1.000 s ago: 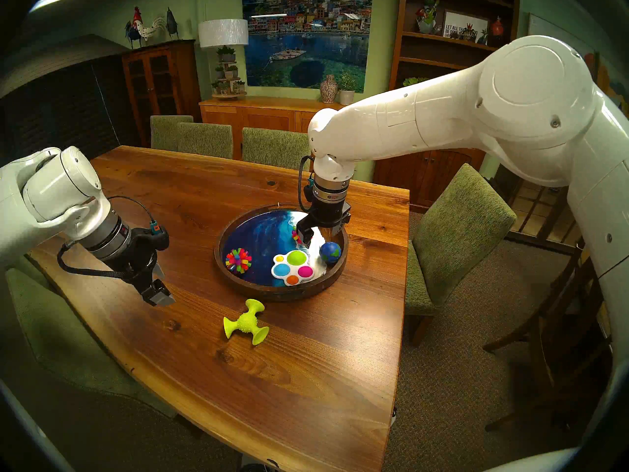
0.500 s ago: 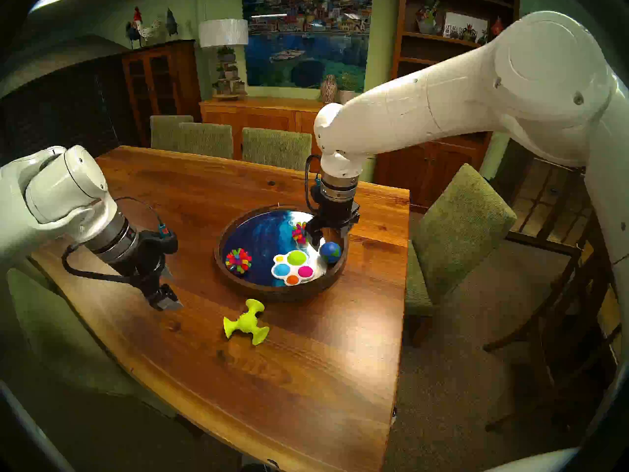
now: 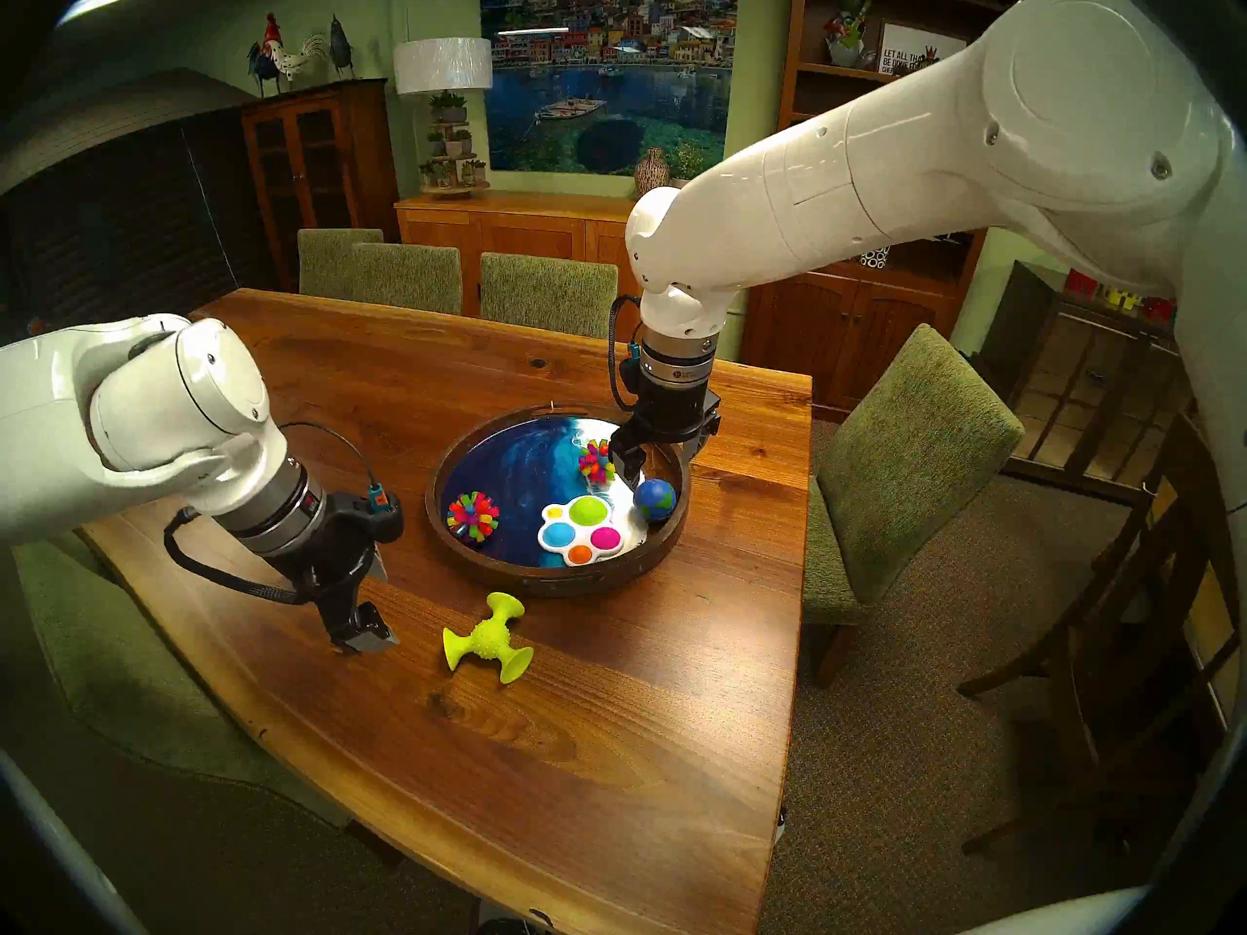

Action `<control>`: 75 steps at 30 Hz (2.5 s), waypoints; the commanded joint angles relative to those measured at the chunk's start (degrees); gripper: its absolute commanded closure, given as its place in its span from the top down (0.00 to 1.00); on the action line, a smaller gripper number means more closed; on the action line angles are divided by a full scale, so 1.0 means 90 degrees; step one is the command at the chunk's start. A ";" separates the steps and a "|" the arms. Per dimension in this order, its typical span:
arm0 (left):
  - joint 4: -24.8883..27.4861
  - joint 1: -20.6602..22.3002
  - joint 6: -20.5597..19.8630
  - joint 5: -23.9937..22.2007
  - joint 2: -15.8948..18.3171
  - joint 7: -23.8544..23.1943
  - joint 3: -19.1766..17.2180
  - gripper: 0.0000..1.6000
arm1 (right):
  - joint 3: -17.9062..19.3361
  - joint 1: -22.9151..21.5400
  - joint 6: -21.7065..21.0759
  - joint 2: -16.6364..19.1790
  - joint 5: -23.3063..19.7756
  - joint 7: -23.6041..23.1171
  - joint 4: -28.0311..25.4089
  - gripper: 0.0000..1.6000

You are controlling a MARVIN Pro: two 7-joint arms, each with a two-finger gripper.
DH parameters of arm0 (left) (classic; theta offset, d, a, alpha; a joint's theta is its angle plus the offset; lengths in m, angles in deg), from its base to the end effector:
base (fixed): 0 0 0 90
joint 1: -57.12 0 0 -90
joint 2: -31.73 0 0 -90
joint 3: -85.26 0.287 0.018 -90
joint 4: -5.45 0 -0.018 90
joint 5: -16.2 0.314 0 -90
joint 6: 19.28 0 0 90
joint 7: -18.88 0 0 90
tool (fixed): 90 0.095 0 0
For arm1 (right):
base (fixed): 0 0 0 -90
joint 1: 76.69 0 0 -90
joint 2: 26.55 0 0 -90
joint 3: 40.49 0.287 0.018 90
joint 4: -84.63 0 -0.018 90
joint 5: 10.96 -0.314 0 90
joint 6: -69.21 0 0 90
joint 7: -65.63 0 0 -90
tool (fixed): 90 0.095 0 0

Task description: Put toys in center tray

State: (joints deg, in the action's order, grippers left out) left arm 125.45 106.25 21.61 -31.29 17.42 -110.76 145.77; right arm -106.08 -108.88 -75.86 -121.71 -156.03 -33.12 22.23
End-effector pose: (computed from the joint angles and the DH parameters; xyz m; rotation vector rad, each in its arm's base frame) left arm 0.3307 0.0883 -0.1272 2.5747 -1.6748 0.3822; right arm 0.5222 0.1594 -0.0837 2.9497 0.9404 0.2152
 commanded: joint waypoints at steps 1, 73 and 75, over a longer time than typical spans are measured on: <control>-0.0096 -0.0397 0.0359 -0.0383 -0.0753 0.0388 -0.0420 1.00 | -0.0096 -0.0363 0.0008 -0.0066 -0.0004 -0.0098 0.0099 1.00; -0.1823 -0.2477 -0.0183 -0.2573 -0.2366 0.1324 -0.2705 1.00 | -0.2024 -0.0567 0.0008 -0.1286 0.0174 -0.2534 0.0463 1.00; -0.1697 -0.2446 -0.0251 -0.2509 -0.2284 0.1297 -0.2673 1.00 | -0.2103 -0.0562 0.0008 -0.1333 0.0198 -0.2650 0.0488 1.00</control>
State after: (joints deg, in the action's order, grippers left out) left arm 106.92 79.10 21.13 -55.47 -6.75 -97.87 121.99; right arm -123.19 -111.94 -75.85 -132.96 -154.93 -54.48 24.72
